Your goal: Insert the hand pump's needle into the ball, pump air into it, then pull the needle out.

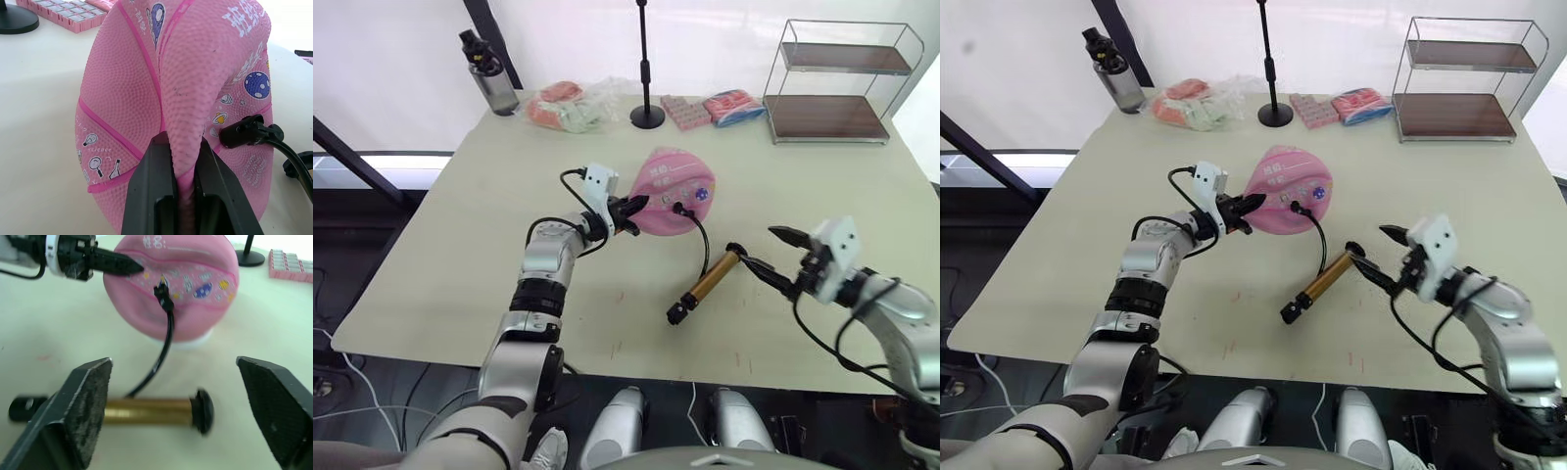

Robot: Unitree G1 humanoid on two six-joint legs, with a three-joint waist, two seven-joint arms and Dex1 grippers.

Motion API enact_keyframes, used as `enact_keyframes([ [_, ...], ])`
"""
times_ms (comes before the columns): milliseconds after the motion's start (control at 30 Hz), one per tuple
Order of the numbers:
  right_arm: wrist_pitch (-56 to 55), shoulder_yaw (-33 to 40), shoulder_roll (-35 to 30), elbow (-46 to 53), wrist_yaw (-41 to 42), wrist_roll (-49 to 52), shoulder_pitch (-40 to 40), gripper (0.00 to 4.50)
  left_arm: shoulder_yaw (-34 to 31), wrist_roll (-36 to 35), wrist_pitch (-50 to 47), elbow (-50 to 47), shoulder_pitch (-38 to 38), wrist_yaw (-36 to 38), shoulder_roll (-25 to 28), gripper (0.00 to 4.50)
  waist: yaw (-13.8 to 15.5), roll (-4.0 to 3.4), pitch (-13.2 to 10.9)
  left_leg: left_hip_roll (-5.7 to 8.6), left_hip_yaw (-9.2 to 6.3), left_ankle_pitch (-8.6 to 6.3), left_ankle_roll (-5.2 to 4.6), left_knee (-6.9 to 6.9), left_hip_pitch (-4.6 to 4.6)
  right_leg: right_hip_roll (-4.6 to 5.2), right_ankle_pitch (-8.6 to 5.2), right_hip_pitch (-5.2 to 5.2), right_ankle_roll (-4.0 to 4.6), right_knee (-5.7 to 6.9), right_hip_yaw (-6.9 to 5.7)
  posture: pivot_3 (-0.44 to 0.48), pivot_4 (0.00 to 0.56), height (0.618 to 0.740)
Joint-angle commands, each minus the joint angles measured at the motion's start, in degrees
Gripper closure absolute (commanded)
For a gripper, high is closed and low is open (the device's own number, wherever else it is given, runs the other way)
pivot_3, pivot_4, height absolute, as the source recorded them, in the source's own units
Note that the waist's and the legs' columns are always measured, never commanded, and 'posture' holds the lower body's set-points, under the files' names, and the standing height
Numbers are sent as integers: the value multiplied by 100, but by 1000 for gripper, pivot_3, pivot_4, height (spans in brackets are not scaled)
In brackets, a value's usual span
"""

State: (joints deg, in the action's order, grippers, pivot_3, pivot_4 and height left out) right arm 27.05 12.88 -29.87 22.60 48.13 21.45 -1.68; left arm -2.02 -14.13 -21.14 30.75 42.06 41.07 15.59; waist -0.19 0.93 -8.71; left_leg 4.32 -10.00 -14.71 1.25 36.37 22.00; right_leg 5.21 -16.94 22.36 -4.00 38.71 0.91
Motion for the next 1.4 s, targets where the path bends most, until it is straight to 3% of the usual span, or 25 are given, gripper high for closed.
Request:
enact_keyframes([
  [33,-420,582,-199,279,324,537,280,220,213,126,-179,81,-115,55,-28,4500,-3,1,-1,0,1,0,0,0,-2,0,0,-2,0,0,1,0,150,740],
  [200,-709,1039,-454,90,844,1026,785,220,296,216,-101,95,-147,65,-50,4500,6,6,-4,-2,6,0,-1,2,-7,-2,0,-16,0,-7,-8,0,150,740],
  [467,-946,978,-417,72,873,1352,760,220,237,178,-55,73,-81,133,-55,4500,7,8,-5,-3,5,0,-1,6,-14,-3,0,-31,-1,-14,-15,0,150,740],
  [633,-1011,902,-376,127,790,1447,719,0,65,-15,-149,-124,-92,167,-72,2630,1,10,-6,-3,4,0,-1,6,-13,-3,1,-32,0,-18,-16,0,150,740],
  [667,-1007,891,-388,129,791,1470,718,0,36,-70,-177,-177,-96,190,-81,2529,0,10,-6,-4,4,0,-1,6,-13,-3,1,-32,0,-18,-14,0,150,740],
  [767,-1003,827,-409,157,821,1559,665,0,31,-229,-202,-619,-168,365,-39,1185,-20,12,-12,-13,4,0,-1,6,-13,-3,1,-31,0,-18,-13,0,150,740],
  [867,-1032,791,-422,147,827,1597,643,0,3,-346,-281,-989,-218,397,8,121,-40,12,-20,-24,4,0,-1,7,-12,-6,1,-31,0,-19,-12,0,150,740],
  [1167,-1556,809,-371,-127,1083,1466,755,0,-142,-776,-1112,-2636,-543,258,355,48,-50,11,-60,-35,4,0,-1,15,-8,-14,2,-30,2,-20,-7,0,150,740],
  [1400,-2132,985,-332,-593,1625,1599,1079,0,-50,-1143,-1980,-4009,-965,296,920,48,-51,9,-64,-40,5,-1,-1,15,-11,-17,2,-29,2,-20,-2,0,150,740],
])
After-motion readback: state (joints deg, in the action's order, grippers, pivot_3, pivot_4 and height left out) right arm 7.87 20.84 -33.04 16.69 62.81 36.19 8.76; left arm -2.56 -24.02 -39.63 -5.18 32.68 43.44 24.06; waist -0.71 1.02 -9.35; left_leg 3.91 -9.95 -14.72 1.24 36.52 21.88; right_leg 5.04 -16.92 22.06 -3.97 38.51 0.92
